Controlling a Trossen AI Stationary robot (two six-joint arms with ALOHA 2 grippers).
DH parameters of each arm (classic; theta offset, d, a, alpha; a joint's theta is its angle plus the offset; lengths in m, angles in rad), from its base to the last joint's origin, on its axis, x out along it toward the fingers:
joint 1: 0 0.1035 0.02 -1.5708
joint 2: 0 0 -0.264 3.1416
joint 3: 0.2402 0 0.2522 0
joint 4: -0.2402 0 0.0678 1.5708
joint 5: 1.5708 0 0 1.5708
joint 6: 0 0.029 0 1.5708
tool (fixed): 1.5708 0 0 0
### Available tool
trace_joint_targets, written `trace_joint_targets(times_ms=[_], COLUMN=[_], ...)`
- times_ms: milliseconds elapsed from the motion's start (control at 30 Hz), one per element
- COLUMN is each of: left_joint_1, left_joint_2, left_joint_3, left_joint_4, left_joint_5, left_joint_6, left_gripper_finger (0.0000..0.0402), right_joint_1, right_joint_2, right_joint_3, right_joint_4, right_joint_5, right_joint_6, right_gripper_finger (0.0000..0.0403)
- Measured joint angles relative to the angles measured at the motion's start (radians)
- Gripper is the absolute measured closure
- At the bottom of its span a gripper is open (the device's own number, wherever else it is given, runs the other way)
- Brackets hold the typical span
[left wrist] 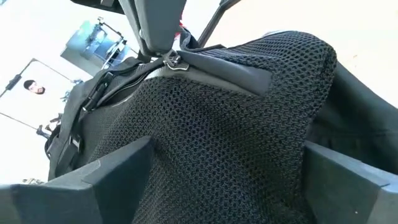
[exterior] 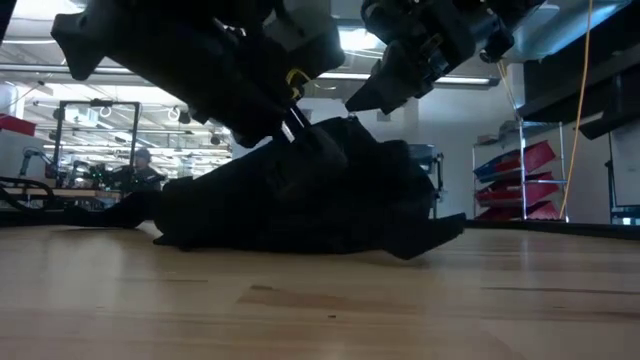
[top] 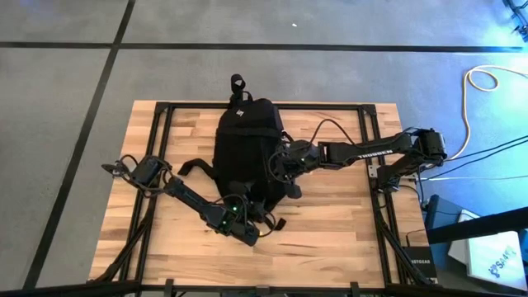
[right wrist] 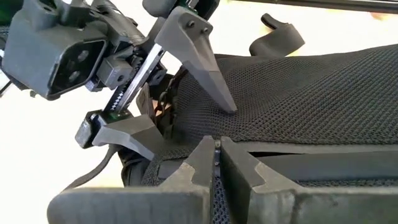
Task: Unpack backpack
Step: Close the black backpack
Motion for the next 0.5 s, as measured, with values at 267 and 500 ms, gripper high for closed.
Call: trace_joint_targets(times_ms=[267,500], left_joint_1=[0.001,0.001], left_joint_2=[0.000,0.000], left_joint_3=[-0.002,-0.002], left_joint_4=[0.125,0.132], left_joint_5=[0.102,0.112], left_joint_6=[0.132,0.133], left_gripper_finger=[0.0271,0.0391], right_joint_1=[0.001,0.001], right_joint_2=[0.000,0.000], right_joint_3=[0.000,0.000], right_joint_4=[-0.001,-0.002], right_joint_5=[-0.009,-0.027], right_joint_6=[-0.005,-0.004], right_gripper_finger=[0.0403,0.0403])
